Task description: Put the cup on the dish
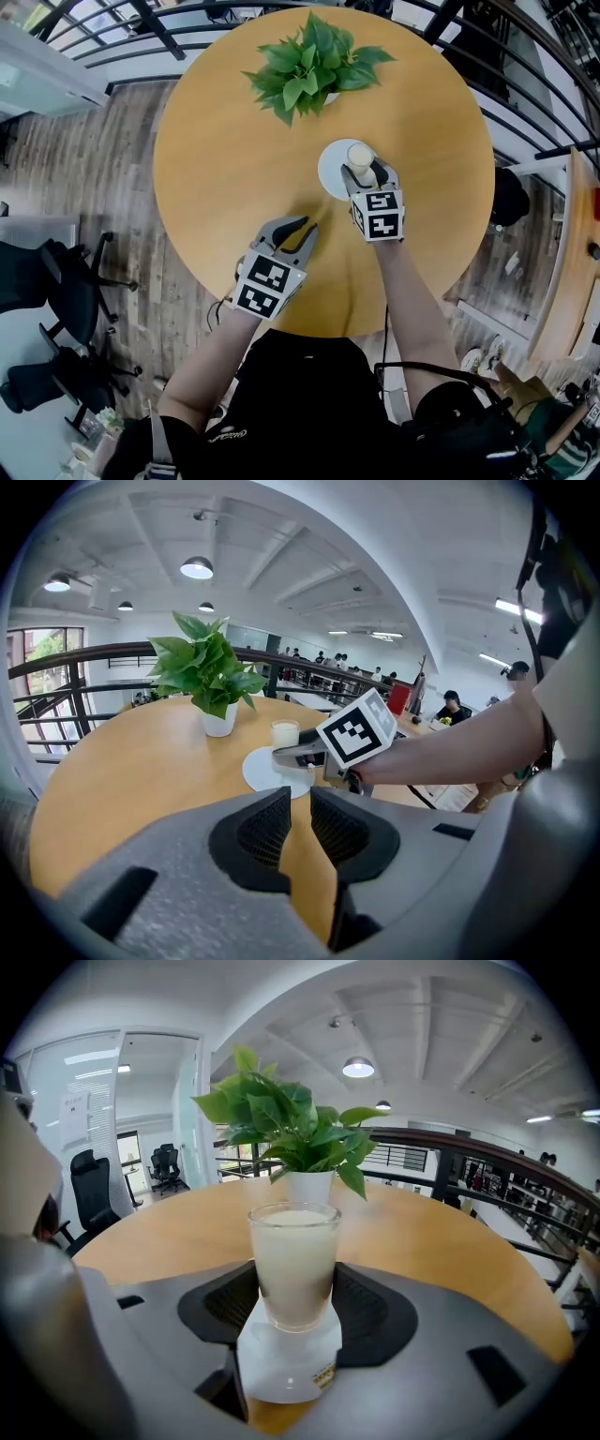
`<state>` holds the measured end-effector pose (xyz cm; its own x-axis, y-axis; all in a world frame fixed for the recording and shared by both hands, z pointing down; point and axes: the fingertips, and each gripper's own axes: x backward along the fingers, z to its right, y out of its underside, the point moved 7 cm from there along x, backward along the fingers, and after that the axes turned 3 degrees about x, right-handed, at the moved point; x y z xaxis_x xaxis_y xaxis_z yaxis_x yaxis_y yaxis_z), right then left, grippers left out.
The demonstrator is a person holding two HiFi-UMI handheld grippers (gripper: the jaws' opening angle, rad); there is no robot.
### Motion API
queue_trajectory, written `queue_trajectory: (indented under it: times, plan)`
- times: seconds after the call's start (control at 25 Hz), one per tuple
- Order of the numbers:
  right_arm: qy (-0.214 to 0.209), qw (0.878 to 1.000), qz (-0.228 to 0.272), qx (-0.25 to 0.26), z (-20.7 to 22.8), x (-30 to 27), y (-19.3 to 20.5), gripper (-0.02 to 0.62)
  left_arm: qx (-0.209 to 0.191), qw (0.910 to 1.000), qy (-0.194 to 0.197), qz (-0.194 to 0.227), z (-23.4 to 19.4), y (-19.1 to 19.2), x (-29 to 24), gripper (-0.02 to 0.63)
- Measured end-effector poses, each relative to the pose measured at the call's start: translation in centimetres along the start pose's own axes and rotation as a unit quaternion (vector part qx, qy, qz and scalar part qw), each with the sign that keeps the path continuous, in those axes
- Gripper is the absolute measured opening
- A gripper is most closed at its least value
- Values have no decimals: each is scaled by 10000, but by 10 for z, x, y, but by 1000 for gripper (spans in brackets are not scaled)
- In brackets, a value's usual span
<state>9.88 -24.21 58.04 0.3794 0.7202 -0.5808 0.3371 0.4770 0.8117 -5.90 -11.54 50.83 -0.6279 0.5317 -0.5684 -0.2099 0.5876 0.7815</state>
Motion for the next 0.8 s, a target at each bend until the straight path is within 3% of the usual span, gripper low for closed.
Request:
queue_trajectory:
  times: [0.8]
  plan:
    - [33,9996,-296,13,0,-23,7,244,-41,9999,44,-106,0,6,-2,69]
